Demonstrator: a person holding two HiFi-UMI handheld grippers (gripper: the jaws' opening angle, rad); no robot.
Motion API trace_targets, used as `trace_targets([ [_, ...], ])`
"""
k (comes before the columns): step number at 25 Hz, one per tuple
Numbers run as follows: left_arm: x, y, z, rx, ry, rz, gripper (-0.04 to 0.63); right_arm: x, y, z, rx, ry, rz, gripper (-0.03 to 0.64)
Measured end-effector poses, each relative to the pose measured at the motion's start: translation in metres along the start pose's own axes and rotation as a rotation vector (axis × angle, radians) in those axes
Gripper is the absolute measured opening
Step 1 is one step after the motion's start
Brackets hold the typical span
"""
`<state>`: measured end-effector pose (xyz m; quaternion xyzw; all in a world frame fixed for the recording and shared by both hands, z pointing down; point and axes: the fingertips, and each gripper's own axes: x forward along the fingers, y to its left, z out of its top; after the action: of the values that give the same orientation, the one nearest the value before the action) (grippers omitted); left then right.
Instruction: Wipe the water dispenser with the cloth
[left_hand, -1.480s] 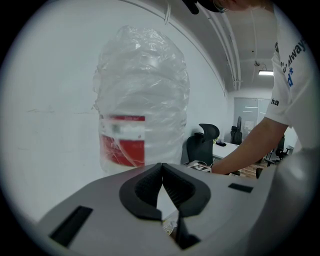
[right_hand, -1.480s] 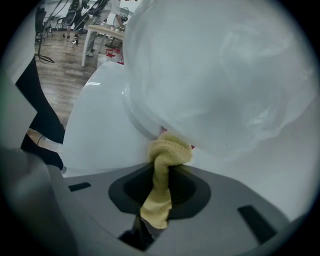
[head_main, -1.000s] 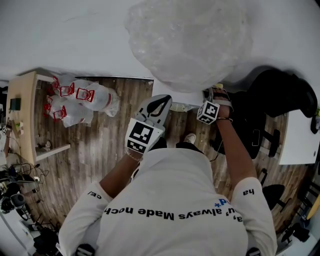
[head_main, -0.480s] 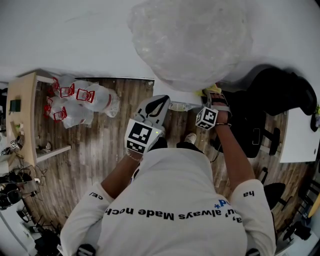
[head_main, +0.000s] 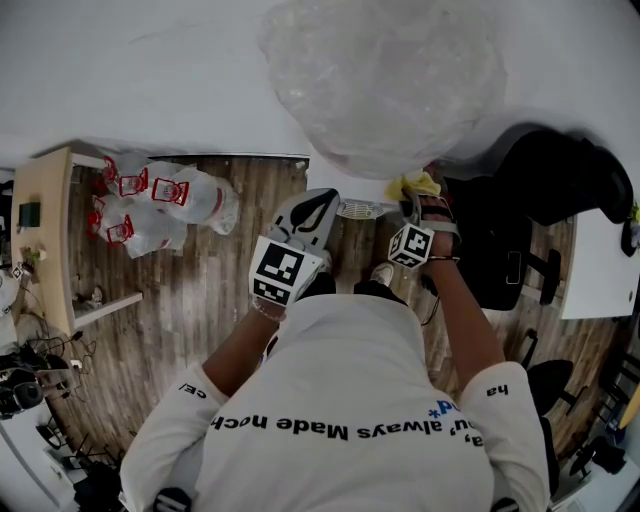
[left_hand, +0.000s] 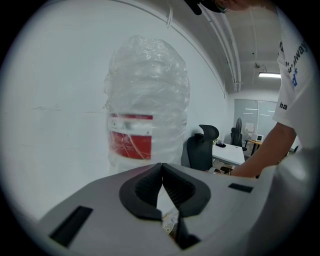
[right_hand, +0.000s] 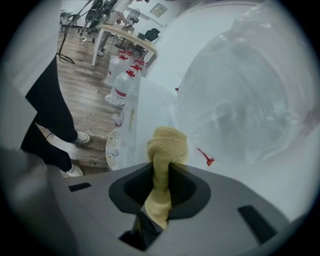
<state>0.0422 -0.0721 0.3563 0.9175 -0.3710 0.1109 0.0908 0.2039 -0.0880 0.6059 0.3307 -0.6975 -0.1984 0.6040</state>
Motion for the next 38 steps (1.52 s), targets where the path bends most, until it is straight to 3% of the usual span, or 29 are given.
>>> trace_targets([
  [10, -0.007, 0.003, -0.005, 0.0, 0.006, -0.012, 0.02, -0.012, 0.018, 0.003, 0.023, 0.011, -0.006, 0.078],
  [14, -0.012, 0.006, -0.006, -0.001, 0.001, -0.011, 0.02, -0.021, 0.009, 0.011, 0.091, -0.004, -0.043, 0.083],
  [19, -0.025, 0.019, -0.013, -0.007, 0.009, 0.002, 0.02, -0.048, -0.004, 0.063, 0.239, -0.111, -0.101, 0.083],
  [25, -0.045, 0.039, -0.026, -0.009, 0.03, 0.023, 0.02, -0.06, 0.003, 0.127, 0.447, -0.222, -0.076, 0.083],
  [32, -0.065, 0.057, -0.039, -0.01, 0.043, 0.027, 0.02, -0.049, 0.032, 0.191, 0.551, -0.296, -0.024, 0.083],
  [38, -0.079, 0.07, -0.047, -0.005, 0.057, 0.029, 0.02, -0.016, 0.054, 0.222, 0.595, -0.294, 0.004, 0.083],
])
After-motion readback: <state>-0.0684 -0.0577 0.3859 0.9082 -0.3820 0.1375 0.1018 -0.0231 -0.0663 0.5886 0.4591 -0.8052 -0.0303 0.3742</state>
